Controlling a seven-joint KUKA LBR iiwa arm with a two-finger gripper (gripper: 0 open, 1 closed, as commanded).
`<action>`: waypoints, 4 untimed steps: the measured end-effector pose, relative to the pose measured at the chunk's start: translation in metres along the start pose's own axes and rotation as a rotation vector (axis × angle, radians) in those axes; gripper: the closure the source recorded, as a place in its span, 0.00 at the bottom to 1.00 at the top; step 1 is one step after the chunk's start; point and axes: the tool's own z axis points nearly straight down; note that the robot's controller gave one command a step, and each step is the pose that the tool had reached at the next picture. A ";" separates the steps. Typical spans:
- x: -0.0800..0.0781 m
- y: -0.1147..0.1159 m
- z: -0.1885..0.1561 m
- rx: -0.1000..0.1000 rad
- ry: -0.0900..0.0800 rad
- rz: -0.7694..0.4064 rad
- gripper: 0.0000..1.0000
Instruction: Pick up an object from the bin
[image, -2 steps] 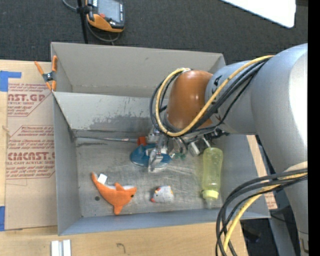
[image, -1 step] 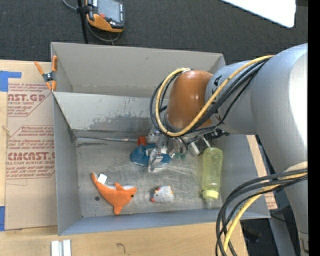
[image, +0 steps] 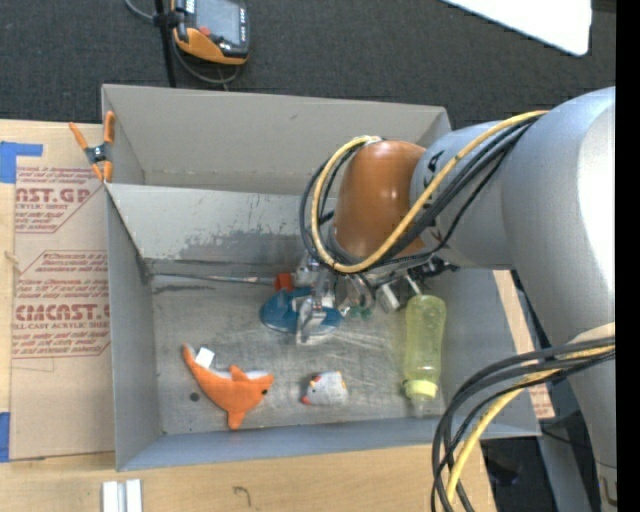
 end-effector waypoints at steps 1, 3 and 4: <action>0.000 0.000 0.000 0.000 0.000 0.000 1.00; 0.000 0.000 0.000 0.000 0.000 0.000 1.00; 0.000 0.000 0.000 0.000 0.000 0.000 1.00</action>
Offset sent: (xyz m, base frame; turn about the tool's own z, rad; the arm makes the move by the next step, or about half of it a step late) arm 0.0000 0.0001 0.0180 -0.0003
